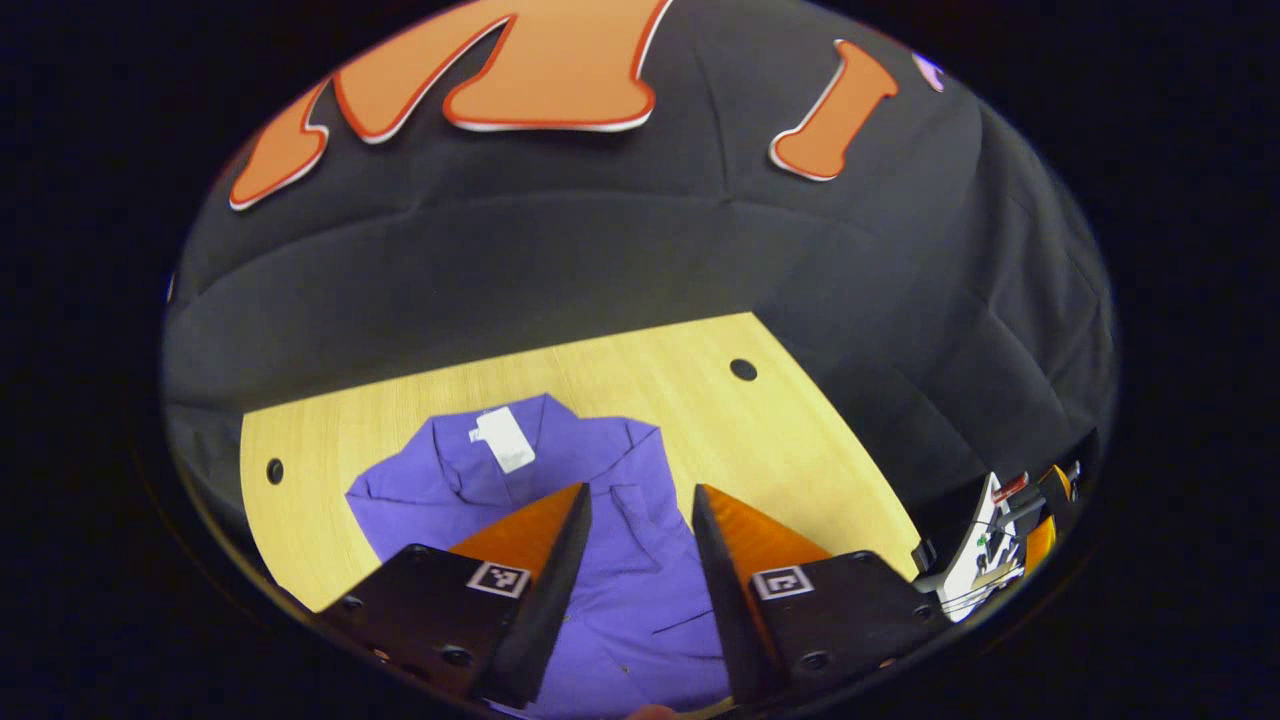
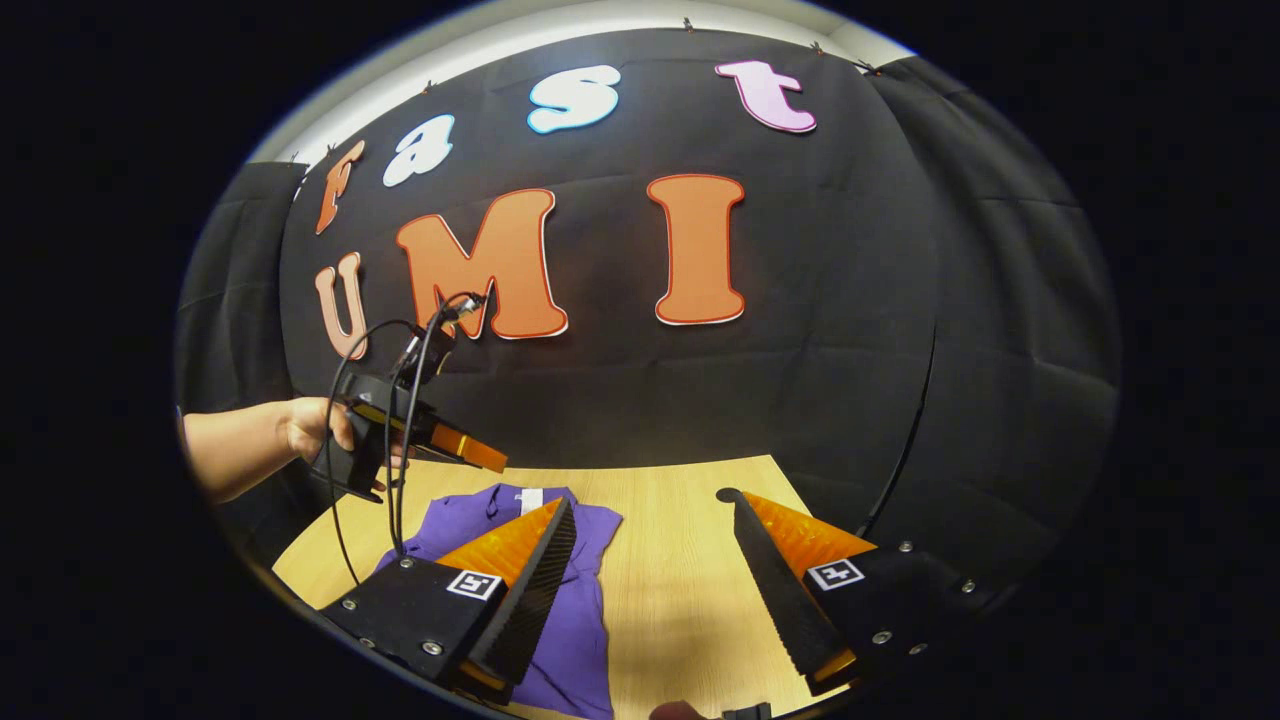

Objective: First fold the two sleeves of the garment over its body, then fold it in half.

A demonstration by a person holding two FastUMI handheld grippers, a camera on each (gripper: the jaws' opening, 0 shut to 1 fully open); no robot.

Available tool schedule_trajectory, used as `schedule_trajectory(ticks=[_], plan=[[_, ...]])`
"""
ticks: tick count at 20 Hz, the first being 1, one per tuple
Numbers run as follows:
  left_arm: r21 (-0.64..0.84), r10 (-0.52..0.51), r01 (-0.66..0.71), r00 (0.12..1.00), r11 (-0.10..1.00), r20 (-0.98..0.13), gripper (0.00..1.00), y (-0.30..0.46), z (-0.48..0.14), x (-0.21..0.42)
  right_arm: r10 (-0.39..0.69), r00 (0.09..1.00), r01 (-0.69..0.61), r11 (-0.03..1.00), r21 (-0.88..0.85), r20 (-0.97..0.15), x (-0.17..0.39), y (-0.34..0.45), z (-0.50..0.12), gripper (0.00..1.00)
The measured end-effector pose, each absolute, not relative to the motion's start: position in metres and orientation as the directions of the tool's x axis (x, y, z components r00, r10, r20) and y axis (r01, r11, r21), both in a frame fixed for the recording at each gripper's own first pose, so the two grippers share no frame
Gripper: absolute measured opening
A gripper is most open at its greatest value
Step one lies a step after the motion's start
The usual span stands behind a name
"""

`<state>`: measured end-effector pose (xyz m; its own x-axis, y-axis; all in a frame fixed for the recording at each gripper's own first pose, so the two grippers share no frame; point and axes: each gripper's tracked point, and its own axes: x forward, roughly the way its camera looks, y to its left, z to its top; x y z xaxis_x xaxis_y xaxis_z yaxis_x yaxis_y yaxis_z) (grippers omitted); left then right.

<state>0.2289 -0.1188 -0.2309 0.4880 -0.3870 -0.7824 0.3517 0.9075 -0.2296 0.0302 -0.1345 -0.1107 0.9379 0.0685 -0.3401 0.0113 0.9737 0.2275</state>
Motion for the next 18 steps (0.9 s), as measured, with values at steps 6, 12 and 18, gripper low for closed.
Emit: schedule_trajectory(ticks=[6,12,18], plan=[[-0.129,-0.331,0.324,0.712,0.937,-0.620,0.97,-0.088,-0.157,0.223,0.083,0.941,-0.012,0.977,0.213,-0.328,0.044,-0.125,-0.113,0.95],[-0.071,-0.196,0.183,0.892,0.981,-0.407,0.96,-0.030,-0.089,0.187,0.062,0.959,-0.014,0.985,0.173,-0.277,0.052,-0.109,-0.104,0.95],[-0.005,-0.039,0.039,0.972,0.999,-0.232,0.96,0.035,-0.050,0.132,0.046,0.981,-0.015,0.986,0.165,-0.191,0.058,-0.083,-0.086,0.95]])
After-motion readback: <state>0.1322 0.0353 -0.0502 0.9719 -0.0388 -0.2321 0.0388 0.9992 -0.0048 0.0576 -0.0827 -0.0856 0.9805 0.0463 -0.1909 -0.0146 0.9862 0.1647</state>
